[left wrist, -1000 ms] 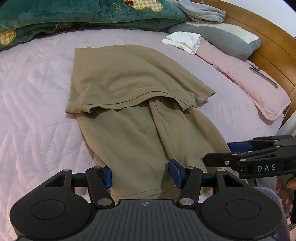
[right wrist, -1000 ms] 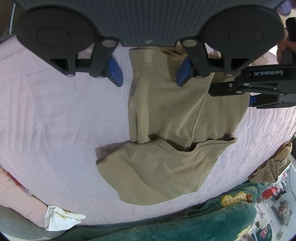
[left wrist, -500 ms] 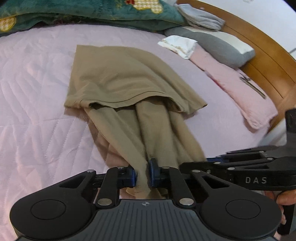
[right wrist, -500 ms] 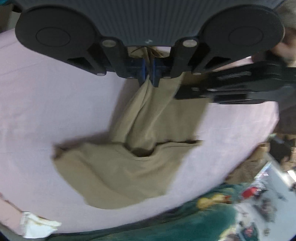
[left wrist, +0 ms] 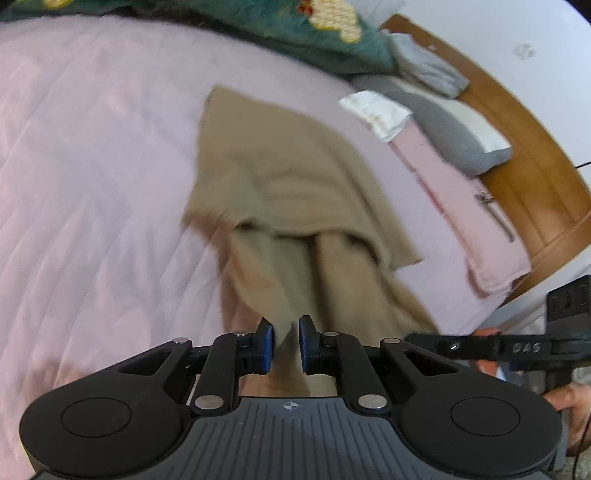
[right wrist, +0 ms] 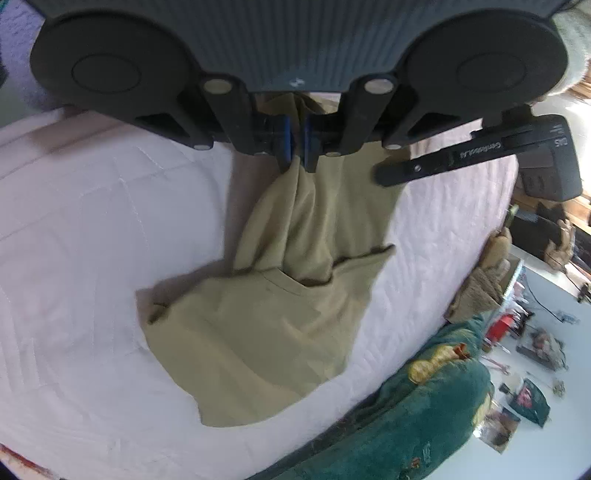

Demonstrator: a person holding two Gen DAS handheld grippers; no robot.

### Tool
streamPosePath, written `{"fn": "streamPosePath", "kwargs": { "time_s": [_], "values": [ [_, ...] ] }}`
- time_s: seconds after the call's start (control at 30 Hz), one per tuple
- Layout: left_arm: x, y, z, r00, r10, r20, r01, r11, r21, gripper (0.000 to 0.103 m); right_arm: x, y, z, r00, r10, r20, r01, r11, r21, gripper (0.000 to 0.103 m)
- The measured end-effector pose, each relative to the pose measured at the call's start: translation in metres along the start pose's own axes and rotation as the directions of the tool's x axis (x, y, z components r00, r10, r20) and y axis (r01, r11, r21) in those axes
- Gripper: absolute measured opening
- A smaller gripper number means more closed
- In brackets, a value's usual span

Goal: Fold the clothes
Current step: 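Lift the folded end with both grippers and fold it over toward the collar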

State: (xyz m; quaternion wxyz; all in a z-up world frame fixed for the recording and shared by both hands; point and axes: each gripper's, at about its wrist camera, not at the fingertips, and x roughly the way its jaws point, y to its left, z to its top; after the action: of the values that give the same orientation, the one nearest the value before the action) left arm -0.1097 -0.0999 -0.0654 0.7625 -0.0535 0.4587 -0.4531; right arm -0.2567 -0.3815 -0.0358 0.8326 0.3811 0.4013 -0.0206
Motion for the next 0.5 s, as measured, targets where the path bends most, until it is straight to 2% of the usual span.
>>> {"fn": "streamPosePath", "kwargs": {
  "time_s": [0.17, 0.3, 0.47, 0.5],
  "values": [
    [0.001, -0.025, 0.036, 0.999, -0.013, 0.052, 0.007, 0.995, 0.097, 0.014, 0.006, 0.017, 0.021, 0.996, 0.074, 0.051, -0.075, 0.997, 0.016, 0.007],
    [-0.006, -0.035, 0.061, 0.993, -0.009, 0.118, -0.005, 0.993, 0.116, 0.016, 0.006, 0.036, 0.049, 0.987, 0.112, 0.112, -0.112, 0.994, -0.004, 0.007],
    [-0.013, -0.040, 0.085, 0.984, 0.040, 0.175, -0.065, 0.988, 0.140, 0.016, 0.002, 0.043, 0.088, 0.980, 0.087, 0.178, -0.085, 0.996, -0.019, 0.007],
    [-0.013, -0.039, 0.088, 0.983, 0.039, 0.181, -0.067, 0.987, 0.148, 0.019, 0.001, 0.042, 0.094, 0.978, 0.084, 0.190, -0.083, 0.996, -0.014, 0.007]
  ]
}}
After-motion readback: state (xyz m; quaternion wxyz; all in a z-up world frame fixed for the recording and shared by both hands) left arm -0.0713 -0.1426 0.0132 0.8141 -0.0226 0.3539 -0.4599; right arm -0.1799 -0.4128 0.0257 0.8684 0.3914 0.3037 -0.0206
